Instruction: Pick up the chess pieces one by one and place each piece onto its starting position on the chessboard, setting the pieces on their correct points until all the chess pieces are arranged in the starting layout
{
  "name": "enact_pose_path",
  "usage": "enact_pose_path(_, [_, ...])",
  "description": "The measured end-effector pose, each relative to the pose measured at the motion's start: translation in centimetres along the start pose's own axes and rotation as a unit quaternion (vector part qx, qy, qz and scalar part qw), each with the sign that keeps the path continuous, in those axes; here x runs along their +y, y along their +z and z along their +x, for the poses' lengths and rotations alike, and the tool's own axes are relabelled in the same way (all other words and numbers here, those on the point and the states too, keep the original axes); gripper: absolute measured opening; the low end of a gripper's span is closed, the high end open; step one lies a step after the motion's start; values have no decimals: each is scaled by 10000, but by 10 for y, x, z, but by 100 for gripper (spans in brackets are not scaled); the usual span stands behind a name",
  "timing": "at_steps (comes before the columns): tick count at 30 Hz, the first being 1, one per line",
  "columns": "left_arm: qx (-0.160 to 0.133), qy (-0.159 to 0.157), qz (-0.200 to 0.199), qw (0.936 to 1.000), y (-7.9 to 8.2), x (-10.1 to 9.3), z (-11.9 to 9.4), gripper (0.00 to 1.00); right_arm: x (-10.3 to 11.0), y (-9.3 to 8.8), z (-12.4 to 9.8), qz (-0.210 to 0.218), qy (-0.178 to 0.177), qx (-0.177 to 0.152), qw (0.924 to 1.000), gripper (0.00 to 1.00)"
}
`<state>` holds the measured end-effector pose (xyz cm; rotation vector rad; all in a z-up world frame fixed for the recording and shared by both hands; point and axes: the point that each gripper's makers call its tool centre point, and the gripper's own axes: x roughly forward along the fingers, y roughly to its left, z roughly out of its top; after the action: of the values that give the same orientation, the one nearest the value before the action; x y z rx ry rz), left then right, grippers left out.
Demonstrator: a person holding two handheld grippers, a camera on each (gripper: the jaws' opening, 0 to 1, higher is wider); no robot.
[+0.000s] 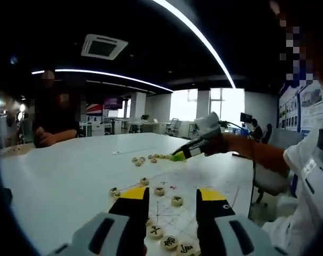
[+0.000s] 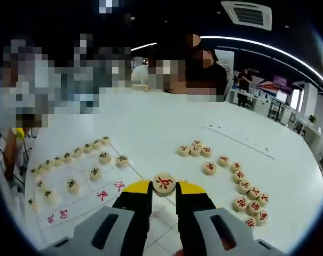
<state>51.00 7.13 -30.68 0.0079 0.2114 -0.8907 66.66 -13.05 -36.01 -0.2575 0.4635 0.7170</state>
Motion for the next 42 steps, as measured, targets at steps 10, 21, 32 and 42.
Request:
enact_pose_path(10, [10, 39, -7, 10000, -1, 3, -1, 37, 20, -16, 26, 29, 258, 222, 9994, 19])
enact_pose_path(21, [-15, 14, -15, 10000, 0, 2, 0, 37, 17, -23, 42, 15, 237, 401, 9989, 19])
enact_pose_path(32, [12, -1, -52, 10000, -4, 2, 1, 37, 18, -26, 44, 107, 217, 462, 9986, 19])
enact_pose_path(42, [11, 2, -56, 10000, -4, 2, 1, 37, 6, -18, 36, 202, 123, 430, 9988, 51])
